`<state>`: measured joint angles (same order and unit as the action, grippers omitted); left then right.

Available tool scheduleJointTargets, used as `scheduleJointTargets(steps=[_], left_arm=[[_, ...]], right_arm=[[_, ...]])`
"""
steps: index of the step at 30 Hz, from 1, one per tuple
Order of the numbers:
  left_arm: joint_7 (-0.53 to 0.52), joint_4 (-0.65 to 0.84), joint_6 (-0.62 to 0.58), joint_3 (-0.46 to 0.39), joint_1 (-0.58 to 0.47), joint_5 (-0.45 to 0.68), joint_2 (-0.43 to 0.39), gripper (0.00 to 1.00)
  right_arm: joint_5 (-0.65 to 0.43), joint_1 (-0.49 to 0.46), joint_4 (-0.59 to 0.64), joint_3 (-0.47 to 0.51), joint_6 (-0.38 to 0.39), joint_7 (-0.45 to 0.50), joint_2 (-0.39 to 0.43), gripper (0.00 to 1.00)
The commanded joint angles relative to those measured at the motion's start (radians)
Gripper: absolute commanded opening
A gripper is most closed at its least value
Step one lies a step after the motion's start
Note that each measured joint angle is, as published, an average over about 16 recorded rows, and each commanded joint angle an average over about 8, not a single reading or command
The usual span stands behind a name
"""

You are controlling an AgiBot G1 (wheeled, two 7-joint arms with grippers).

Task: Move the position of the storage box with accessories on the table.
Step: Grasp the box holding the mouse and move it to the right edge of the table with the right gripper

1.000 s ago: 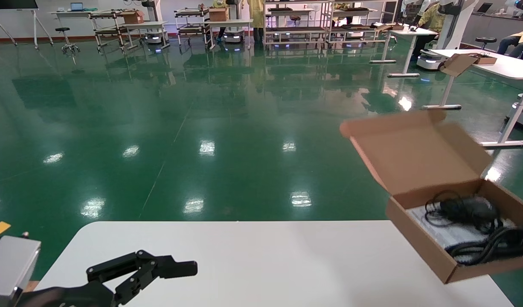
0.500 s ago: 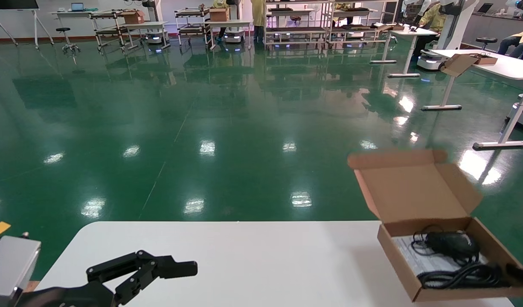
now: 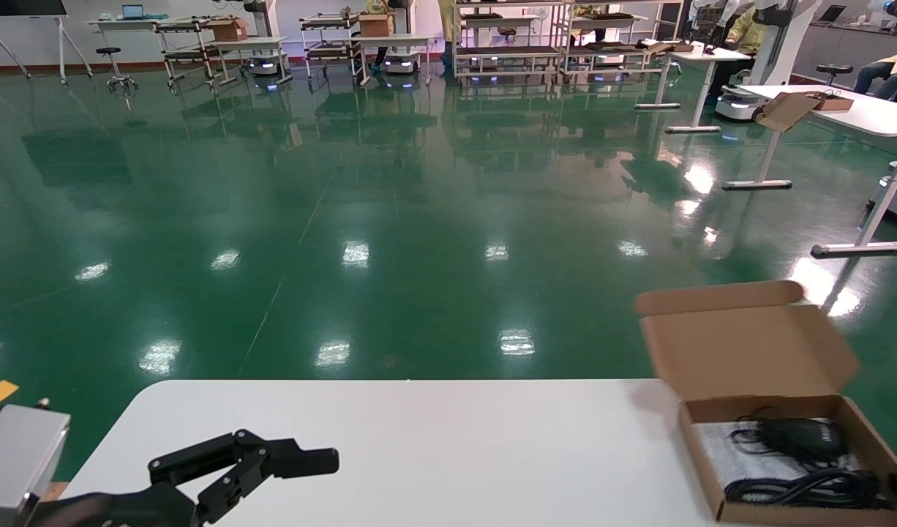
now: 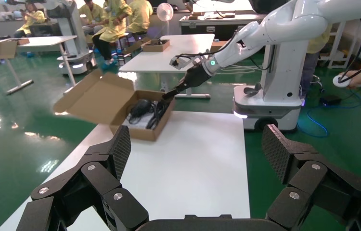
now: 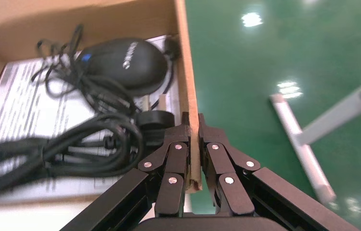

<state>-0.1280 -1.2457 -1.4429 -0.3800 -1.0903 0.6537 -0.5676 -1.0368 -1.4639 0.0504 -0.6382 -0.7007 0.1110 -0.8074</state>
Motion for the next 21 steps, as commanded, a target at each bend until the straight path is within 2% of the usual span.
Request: scheduleJointTargets(steps=[1, 8, 21], left_arm=[[0.000, 0.000, 0.000, 0.000, 0.000, 0.000, 0.000, 1.00], [0.000, 0.000, 0.000, 0.000, 0.000, 0.000, 0.000, 1.00], [0.000, 0.000, 0.000, 0.000, 0.000, 0.000, 0.000, 1.00]], right_arm=[[0.002, 0.009, -0.002, 0.001, 0.049, 0.000, -0.008, 0.00], [0.008, 0.037, -0.021, 0.005, 0.067, 0.009, -0.014, 0.00], [0.006, 0.033, -0.049, 0.004, 0.063, 0.010, -0.024, 0.00]])
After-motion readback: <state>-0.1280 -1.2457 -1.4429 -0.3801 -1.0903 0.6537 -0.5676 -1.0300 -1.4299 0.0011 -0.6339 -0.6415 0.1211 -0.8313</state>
